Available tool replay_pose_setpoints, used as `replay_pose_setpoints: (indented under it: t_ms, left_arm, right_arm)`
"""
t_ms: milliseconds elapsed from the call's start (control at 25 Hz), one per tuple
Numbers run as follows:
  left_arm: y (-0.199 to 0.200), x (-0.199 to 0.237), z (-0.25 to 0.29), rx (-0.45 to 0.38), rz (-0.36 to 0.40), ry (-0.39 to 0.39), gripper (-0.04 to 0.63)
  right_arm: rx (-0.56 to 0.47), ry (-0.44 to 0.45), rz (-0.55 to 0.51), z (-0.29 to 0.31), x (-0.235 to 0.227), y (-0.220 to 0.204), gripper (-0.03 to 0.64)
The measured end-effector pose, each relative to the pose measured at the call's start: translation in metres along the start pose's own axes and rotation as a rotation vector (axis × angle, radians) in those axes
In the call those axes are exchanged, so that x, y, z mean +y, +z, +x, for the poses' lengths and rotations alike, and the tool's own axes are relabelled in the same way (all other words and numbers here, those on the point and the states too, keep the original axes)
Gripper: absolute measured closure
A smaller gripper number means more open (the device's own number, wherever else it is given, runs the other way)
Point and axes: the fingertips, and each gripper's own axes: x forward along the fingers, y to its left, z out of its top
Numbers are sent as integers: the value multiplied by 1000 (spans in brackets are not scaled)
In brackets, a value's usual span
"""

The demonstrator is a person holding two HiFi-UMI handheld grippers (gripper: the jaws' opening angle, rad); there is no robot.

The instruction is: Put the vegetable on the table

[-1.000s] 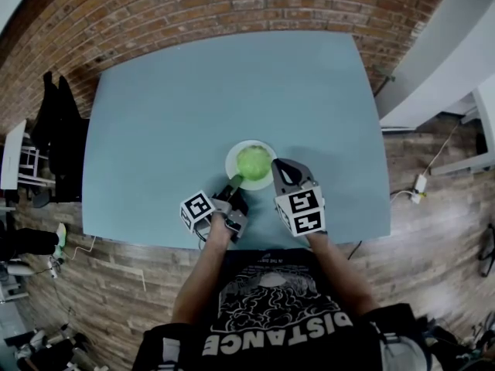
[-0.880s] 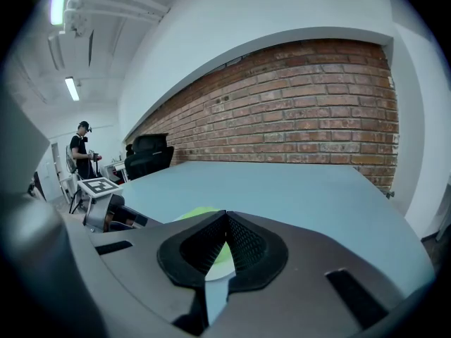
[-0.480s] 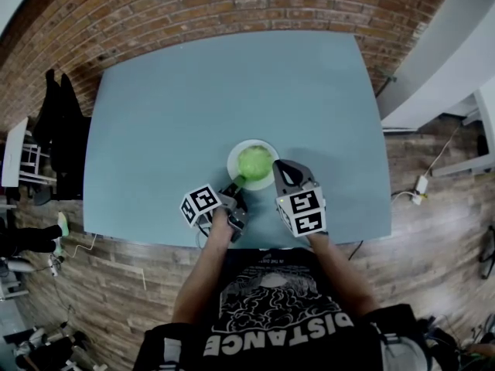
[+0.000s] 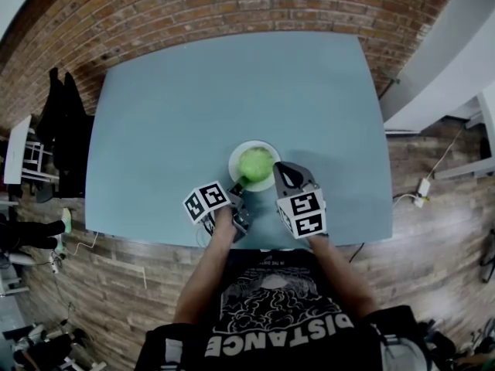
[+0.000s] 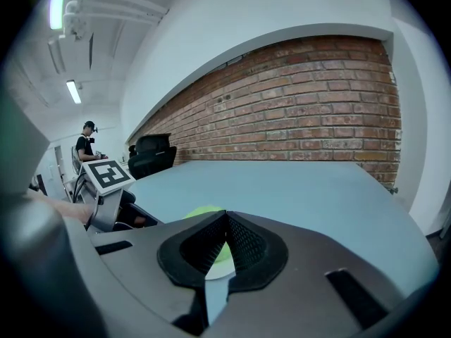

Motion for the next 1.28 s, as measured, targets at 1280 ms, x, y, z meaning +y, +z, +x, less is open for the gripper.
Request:
replay_pose_setpoints:
  t_ms: [1280]
  left_arm:
    - [2, 1, -2, 76, 445, 393, 500]
  right_arm:
    - [18, 40, 7, -4, 4, -4, 609]
